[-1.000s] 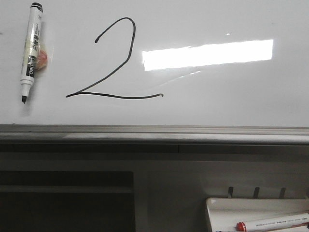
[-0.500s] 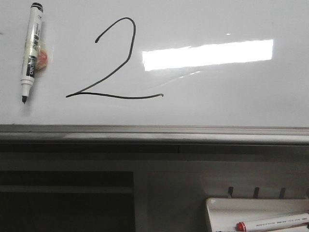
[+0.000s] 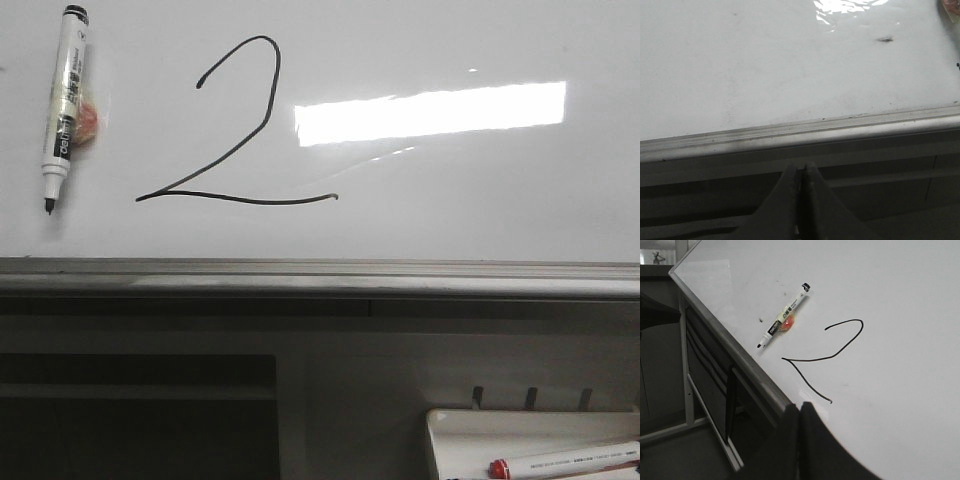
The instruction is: Write number 2 on whiteboard
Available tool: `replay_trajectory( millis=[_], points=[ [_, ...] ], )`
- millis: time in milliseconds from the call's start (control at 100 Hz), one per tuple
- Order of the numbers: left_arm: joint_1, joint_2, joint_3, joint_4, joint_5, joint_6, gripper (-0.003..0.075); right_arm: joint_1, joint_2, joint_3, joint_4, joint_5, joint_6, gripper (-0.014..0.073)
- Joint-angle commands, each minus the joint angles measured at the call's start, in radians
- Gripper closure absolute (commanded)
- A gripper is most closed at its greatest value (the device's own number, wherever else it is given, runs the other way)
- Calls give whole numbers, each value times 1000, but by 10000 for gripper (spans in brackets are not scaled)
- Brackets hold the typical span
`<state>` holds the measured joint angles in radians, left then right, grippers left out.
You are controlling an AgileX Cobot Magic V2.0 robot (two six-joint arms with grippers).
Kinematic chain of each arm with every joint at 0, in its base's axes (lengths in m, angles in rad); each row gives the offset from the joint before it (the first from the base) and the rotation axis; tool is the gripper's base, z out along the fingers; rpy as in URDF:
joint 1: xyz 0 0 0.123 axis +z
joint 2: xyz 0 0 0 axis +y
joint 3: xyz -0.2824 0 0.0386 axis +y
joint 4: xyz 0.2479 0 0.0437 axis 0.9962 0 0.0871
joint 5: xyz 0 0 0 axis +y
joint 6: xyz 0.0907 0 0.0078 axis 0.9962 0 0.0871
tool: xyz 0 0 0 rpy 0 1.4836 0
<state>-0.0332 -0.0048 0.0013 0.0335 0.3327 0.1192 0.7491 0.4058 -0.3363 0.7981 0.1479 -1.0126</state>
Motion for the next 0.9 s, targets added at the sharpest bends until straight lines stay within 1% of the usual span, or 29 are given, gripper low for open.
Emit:
replay_trajectory(
  millis=[0,700,750,800,820,850,870,890],
  points=[
    [2,-27,10,4,-51,1,741,-4,3,-28,2,-55,-9,664],
    [2,-27,10,4,-51,1,741,-4,3,-28,2,-58,-9,664],
    [2,-27,10,4,-51,1,741,-4,3,-28,6,-77,-2,664],
    [2,-27,10,4,-51,1,741,-4,3,-28,-4,-87,36,664],
    [2,-27,10,4,-51,1,741,-7,3,-28,-26,-87,62,664],
    [2,-27,10,4,-51,1,741,-14,3,-28,-80,-87,138,664],
    [2,-27,10,4,-51,1,741,-19,3,-28,-132,-87,177,664],
    [2,-27,10,4,-51,1,741,-25,3,-28,-191,-87,244,664]
  ],
)
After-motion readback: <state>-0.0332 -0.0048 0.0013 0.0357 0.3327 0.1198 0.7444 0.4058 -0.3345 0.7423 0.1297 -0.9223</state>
